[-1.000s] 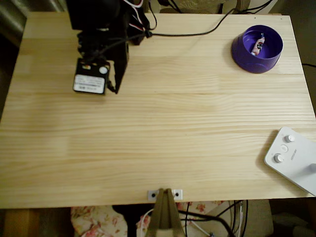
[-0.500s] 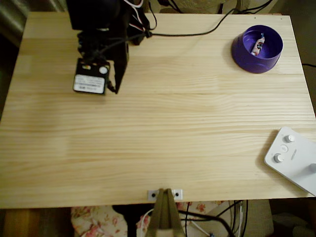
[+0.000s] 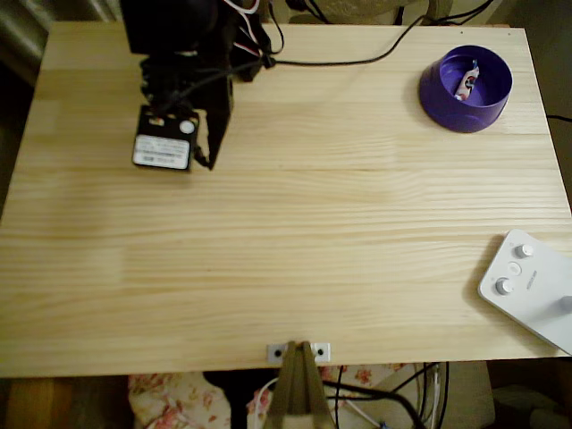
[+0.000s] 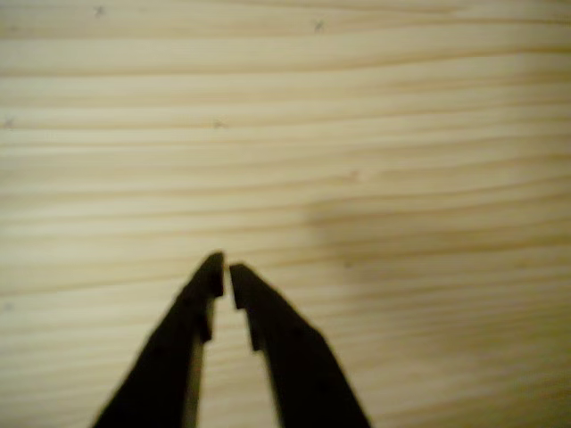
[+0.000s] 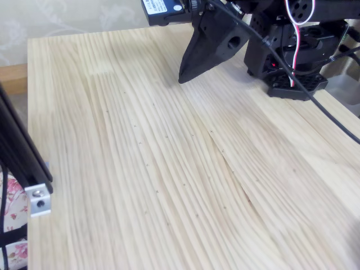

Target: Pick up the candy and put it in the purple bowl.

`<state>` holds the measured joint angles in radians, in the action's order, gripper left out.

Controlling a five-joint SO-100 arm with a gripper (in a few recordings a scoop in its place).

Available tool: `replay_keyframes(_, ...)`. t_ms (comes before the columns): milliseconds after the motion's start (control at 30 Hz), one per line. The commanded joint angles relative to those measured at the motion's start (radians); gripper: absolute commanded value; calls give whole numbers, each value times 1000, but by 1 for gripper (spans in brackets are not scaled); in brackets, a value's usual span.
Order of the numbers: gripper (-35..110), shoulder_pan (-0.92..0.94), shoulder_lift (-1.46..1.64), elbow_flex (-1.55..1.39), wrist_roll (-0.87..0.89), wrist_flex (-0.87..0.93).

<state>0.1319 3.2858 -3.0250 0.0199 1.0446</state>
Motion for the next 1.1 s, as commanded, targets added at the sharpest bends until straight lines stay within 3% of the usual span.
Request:
replay_keyframes(0,-1,12,14,12,9,5)
replay_keyframes(1067,-1,12,14,12,9,5)
